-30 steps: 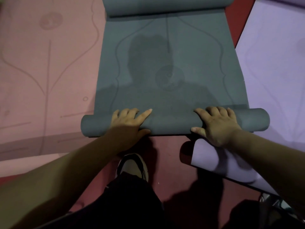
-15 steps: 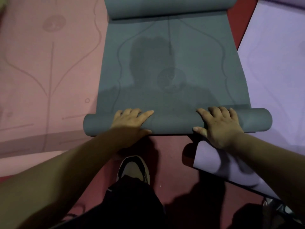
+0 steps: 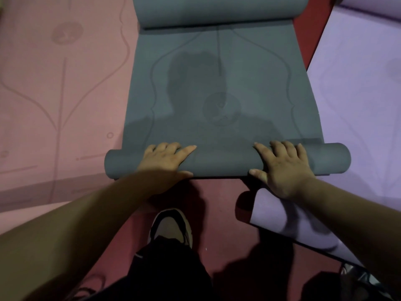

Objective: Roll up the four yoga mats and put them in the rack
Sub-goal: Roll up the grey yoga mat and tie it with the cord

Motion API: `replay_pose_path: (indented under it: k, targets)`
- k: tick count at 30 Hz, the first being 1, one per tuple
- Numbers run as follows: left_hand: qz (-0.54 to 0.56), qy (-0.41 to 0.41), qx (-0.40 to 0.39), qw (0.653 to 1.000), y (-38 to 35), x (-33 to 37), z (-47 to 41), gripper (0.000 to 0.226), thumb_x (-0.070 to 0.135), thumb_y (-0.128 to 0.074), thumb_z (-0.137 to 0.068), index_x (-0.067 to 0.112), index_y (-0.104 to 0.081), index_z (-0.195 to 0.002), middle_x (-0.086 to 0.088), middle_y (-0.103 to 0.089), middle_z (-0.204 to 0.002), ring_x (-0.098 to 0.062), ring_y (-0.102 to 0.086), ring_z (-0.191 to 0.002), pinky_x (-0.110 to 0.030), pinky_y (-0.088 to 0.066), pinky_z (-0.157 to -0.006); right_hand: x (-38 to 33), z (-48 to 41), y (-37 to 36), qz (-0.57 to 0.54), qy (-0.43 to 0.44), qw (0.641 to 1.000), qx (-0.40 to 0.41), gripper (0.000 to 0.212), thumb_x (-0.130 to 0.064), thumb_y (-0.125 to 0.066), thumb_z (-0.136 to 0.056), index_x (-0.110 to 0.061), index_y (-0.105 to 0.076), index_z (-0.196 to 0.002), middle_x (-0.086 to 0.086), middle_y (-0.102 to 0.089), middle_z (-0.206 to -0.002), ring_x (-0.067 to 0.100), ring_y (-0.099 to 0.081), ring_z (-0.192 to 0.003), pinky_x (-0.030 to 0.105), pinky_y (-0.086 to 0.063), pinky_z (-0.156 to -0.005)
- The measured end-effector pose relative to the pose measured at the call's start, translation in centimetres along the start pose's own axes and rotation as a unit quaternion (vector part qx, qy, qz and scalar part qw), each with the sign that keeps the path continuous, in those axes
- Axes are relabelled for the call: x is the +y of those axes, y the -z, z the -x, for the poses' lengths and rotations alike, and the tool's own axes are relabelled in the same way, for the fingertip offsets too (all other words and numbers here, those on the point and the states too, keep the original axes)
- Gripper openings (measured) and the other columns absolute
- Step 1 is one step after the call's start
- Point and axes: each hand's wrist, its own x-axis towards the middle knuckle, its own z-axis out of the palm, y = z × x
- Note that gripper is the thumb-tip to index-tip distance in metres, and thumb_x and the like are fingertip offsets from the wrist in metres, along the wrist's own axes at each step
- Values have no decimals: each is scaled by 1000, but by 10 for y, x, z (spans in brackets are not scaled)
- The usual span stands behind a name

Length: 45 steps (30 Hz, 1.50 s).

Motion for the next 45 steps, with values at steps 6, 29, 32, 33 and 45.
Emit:
replay_pose_path:
  k: [6,29,32,33,45]
  targets:
    - [-7,-8,67,998,-7,3,8,86,72,-54,-82,35,-30,-156,-6,-53,-137,-31,-49,-123,-57,-33,-108,5,-13,13,-4,5,999,-40,87,-86,-17,-79,-43,-16,-154,4,-36,-152,31,-30,-141,56,-14,-120]
    - [-14,-4,0,1000,2,-3,-1,79,70,-44,-91,43,-12,-158,-1,-35,-153,-25,-32,-138,-58,-21,-116,6,-20,15,-1,15,1000,-21,87,-85,-16,-80,-44,-11,-157,11,-32,-156,35,-27,-143,55,-12,-120]
    - [-3,-11,-21,1000,9,-9,-9,76,73,-34,-91,45,-8,-157,2,-34,-152,-23,-33,-136,-53,-25,-113,4,-14,7,1,18,1000,11,91,-87,-13,-77,-43,-17,-157,16,-35,-155,39,-28,-143,59,-14,-119]
    - [1,-14,-30,999,11,-10,-11,76,73,-33,-91,46,-7,-157,3,-34,-151,-23,-33,-137,-53,-25,-112,4,-14,5,4,17,1000,16,91,-86,-13,-77,-42,-19,-157,16,-37,-153,39,-29,-142,60,-15,-118]
    - [-12,0,-16,1000,9,-3,-5,85,68,-47,-93,43,0,-159,-6,-24,-160,-27,-21,-147,-61,-11,-119,10,-36,24,8,31,999,-27,97,-90,-5,-69,-45,-14,-155,8,-39,-149,33,-36,-137,53,-19,-117]
